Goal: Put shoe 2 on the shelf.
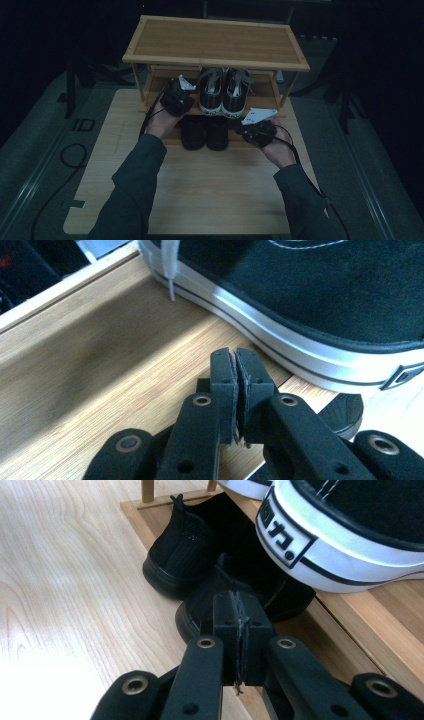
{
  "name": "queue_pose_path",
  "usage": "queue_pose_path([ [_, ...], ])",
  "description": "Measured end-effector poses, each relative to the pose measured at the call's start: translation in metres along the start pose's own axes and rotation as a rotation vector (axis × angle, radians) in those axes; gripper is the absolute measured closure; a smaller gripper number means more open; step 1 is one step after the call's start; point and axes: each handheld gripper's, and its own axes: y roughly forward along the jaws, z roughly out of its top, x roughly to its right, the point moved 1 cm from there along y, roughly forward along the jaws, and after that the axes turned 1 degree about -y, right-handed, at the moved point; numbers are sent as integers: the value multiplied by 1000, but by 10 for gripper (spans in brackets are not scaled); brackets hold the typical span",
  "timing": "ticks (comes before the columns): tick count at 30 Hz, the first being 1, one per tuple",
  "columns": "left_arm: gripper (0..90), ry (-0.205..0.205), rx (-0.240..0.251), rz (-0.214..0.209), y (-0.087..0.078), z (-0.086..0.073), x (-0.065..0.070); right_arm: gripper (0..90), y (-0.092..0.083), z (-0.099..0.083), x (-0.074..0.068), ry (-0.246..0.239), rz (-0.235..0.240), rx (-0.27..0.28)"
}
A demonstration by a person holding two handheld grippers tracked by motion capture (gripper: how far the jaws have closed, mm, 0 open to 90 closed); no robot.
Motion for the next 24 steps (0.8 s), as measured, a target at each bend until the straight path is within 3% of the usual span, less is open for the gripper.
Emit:
queue_pose_path([
  [24,840,10,7,25,-18,-11,-14,884,0,-31,1,30,-4,-57],
])
